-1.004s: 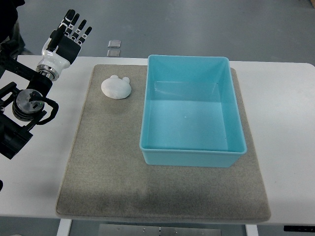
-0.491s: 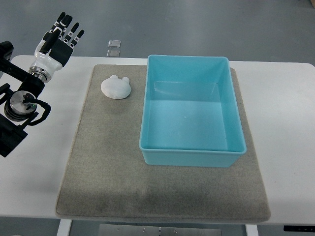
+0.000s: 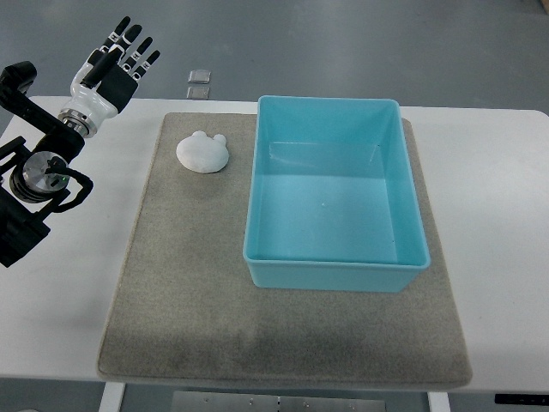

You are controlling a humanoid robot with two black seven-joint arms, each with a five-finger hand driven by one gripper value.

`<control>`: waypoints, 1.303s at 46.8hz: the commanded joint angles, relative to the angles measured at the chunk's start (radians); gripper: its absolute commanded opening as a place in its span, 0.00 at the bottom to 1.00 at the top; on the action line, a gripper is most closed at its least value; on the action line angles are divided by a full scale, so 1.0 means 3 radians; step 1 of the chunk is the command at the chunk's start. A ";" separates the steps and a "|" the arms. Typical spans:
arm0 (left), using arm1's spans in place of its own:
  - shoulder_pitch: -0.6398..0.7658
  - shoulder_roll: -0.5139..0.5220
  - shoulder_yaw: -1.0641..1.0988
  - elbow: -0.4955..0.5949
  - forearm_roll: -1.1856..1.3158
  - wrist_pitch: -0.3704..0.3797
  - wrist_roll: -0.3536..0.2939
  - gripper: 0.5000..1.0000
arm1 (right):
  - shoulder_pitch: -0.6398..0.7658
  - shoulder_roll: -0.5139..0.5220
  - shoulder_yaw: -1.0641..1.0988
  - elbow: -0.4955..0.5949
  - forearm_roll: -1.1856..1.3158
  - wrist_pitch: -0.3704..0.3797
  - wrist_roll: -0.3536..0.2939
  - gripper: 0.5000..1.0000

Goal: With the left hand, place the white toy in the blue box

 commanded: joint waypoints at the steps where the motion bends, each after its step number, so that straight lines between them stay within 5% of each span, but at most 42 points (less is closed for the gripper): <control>1: -0.0001 0.0000 -0.0010 0.0002 0.0296 0.0022 -0.0007 0.95 | 0.0000 0.0000 0.0000 0.0000 0.0000 0.0000 0.0002 0.87; 20: -0.0057 0.0082 -0.0005 -0.0008 0.1815 0.0304 -0.0089 0.95 | 0.0000 0.0000 0.0000 0.0000 0.0000 0.0000 0.0002 0.87; 33: -0.0057 0.0158 -0.0005 -0.0039 0.2321 0.0253 -0.0472 0.99 | 0.0000 0.0000 0.0000 0.0000 0.0000 0.0000 -0.0003 0.87; 47: -0.0067 0.0261 0.0001 -0.0018 0.2781 0.0293 -0.0493 0.99 | 0.0000 0.0000 0.0000 0.0000 0.0000 0.0000 0.0002 0.87; 61: -0.0180 0.0358 0.0006 -0.0125 0.4110 0.0293 -0.0498 0.96 | 0.0000 0.0000 0.0000 0.0000 0.0000 0.0000 -0.0003 0.87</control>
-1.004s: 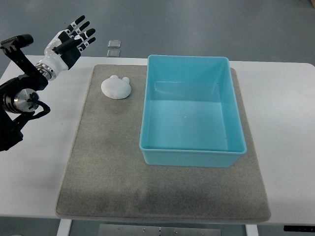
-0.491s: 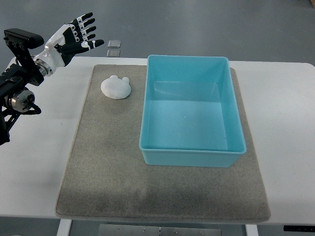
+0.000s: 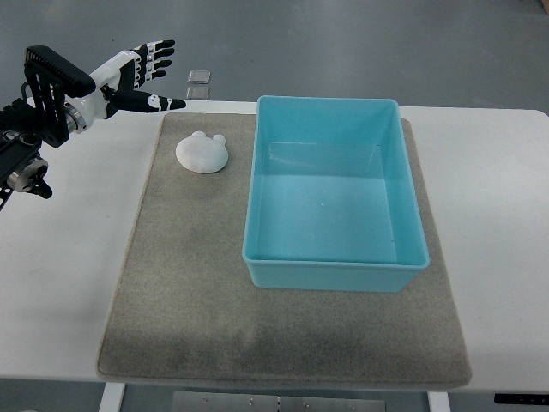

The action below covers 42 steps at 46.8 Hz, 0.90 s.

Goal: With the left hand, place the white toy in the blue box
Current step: 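Reach the left hand forward toward the white plush toy, then close the left hand fingers around the white plush toy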

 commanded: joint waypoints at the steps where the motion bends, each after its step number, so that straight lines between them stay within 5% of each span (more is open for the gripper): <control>1: -0.0025 0.0070 -0.0001 -0.0086 0.0359 0.0000 -0.0013 0.96 | 0.0000 0.0000 0.0000 0.0000 0.0000 0.0000 0.0001 0.87; 14: -0.0015 0.0106 -0.0001 -0.0255 0.1351 0.0128 -0.0294 0.94 | 0.0000 0.0000 0.0000 0.0000 0.0000 0.0000 -0.0004 0.87; 28: -0.0061 0.0091 0.0551 -0.0265 0.1531 0.0654 -0.0366 0.94 | 0.0000 0.0000 0.0000 0.0000 0.0000 0.0000 0.0001 0.87; 42: -0.0117 0.0106 0.0710 -0.0377 0.1536 0.0644 -0.0463 0.93 | 0.0000 0.0000 0.0000 0.0000 0.0000 0.0000 0.0001 0.87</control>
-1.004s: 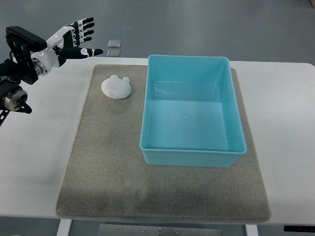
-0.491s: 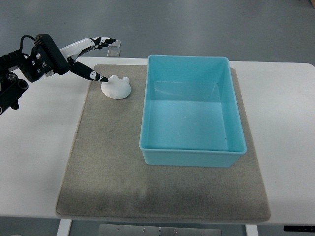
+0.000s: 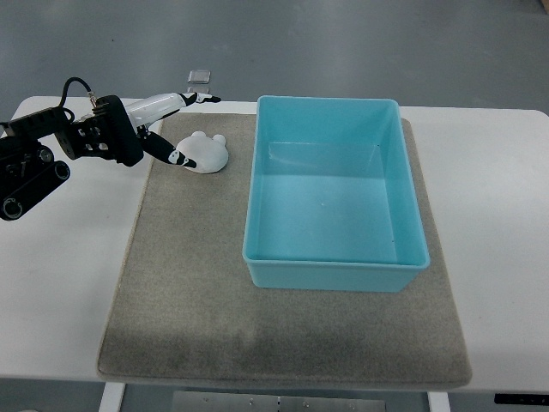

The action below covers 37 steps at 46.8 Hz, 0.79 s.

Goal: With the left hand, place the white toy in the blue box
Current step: 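Close the left hand fingers around the white plush toy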

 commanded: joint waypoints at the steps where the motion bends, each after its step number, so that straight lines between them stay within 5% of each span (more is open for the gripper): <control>1: 0.0000 0.0000 0.0013 -0.0021 0.0009 -0.0006 0.0000 0.93 | 0.0000 0.0000 0.0000 0.0000 0.0000 0.0000 -0.0003 0.87; 37: -0.0051 -0.0020 0.0458 0.0081 0.0081 0.0352 0.0000 0.74 | 0.0000 0.0000 0.0000 0.0000 0.0000 0.0000 0.0002 0.87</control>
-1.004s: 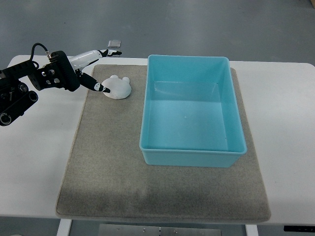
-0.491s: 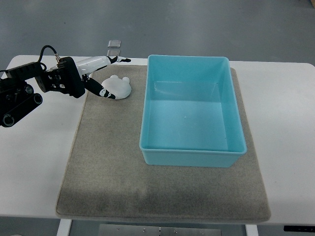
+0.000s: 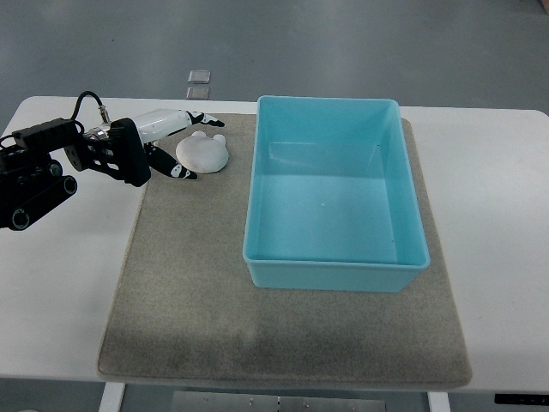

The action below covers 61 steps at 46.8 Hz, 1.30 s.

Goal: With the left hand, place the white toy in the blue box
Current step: 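Close the left hand fingers around the white plush toy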

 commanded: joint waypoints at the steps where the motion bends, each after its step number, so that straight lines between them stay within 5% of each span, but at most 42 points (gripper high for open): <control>1: -0.0001 0.0000 0.0002 0.0006 0.0005 0.0003 0.0000 0.74 | 0.0000 0.0000 0.0000 0.0000 0.0000 0.0000 -0.0003 0.87; 20: -0.0006 -0.0025 0.0002 0.0098 0.0122 0.0013 0.0010 0.65 | 0.0000 0.0000 0.0000 0.0000 0.0000 0.0000 -0.0003 0.87; 36: -0.0006 -0.0041 0.0125 0.0103 0.0138 0.0299 0.0010 0.63 | 0.0000 0.0000 0.0000 0.0000 0.0000 0.0000 0.0002 0.87; 52: -0.0016 -0.0041 0.0248 0.0103 0.0143 0.0299 0.0010 0.38 | 0.0000 0.0000 0.0000 0.0000 0.0000 0.0000 0.0002 0.87; 57: -0.0016 -0.0041 0.0253 0.0103 0.0143 0.0299 0.0010 0.23 | 0.0000 0.0000 0.0000 0.0000 0.0000 0.0000 0.0002 0.87; 61: -0.0021 -0.0041 0.0248 0.0103 0.0138 0.0299 0.0010 0.01 | 0.0000 0.0000 0.0000 0.0000 0.0000 0.0000 0.0002 0.87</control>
